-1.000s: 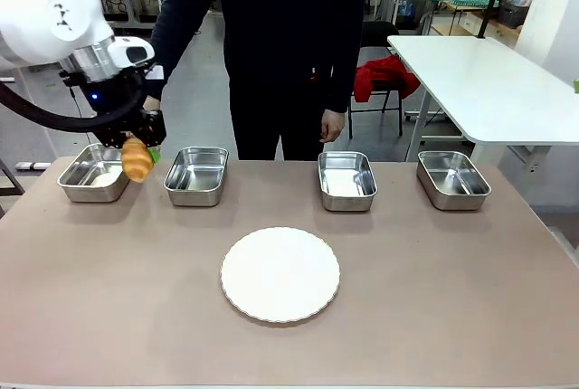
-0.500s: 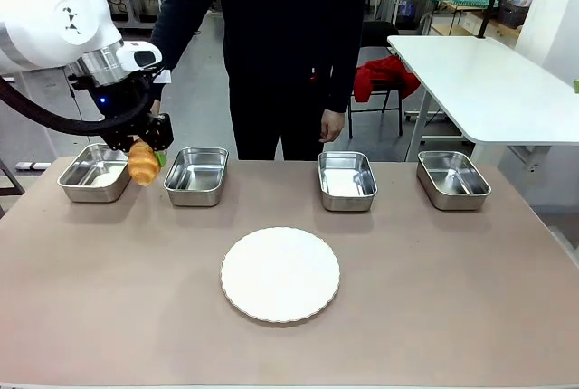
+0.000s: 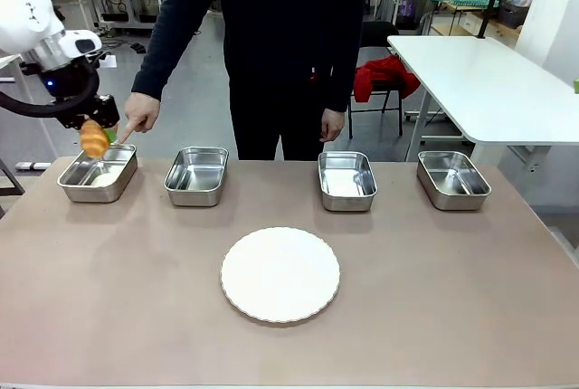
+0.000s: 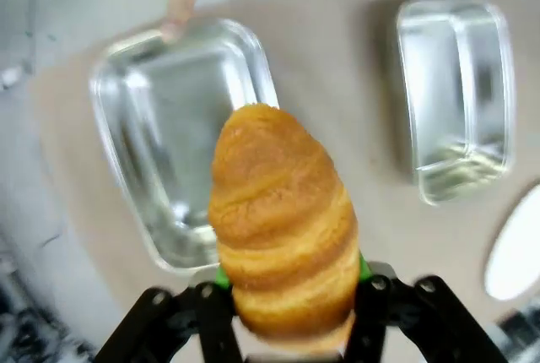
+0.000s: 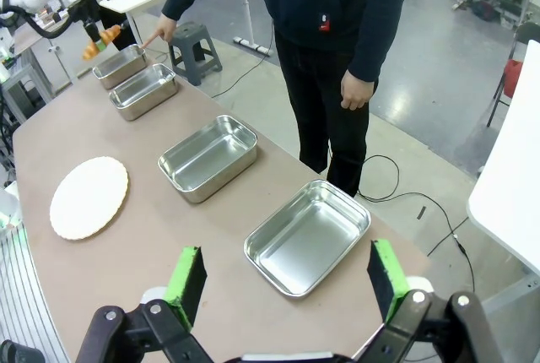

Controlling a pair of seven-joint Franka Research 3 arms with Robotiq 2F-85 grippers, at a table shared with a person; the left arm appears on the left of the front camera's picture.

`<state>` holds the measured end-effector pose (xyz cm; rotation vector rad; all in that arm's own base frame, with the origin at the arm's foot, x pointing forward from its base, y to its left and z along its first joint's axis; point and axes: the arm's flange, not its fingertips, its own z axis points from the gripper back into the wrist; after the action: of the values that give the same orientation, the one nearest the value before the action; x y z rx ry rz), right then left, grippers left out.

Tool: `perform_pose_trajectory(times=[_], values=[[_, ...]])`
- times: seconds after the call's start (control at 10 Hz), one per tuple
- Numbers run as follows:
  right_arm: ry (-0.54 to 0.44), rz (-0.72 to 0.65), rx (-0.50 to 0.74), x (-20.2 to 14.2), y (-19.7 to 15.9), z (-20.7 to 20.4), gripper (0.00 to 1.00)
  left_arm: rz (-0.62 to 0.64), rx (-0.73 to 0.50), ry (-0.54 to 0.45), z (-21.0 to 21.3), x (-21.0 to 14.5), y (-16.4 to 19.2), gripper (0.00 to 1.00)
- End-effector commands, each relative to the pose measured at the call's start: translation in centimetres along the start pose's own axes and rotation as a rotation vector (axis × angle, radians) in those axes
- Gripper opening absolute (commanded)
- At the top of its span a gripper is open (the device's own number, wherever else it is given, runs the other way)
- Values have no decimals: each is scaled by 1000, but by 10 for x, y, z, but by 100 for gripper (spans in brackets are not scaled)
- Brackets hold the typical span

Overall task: Place the bread in the container.
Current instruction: Place the Butter Roll into the Airtight Container indicated by the human.

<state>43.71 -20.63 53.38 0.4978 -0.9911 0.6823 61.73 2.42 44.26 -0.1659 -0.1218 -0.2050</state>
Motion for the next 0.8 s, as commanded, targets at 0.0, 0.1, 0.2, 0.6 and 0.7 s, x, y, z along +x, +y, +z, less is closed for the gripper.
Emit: perform_pose_trajectory(times=[0.0,0.1,0.2,0.6,0.7], values=[[0,10,4,1,2,1,100,-135,-15,55,-6,19,4,49],[0,10,4,1,2,1,100,-137,-1,58,-16,24,14,49],[0,10,4,1,2,1,100,-169,-20,68,-27,24,19,49],[0,10,4,1,2,1,100,-179,21,112,-51,15,26,49],[0,10,4,1,2,1,100,-186,53,110,-56,16,28,49]])
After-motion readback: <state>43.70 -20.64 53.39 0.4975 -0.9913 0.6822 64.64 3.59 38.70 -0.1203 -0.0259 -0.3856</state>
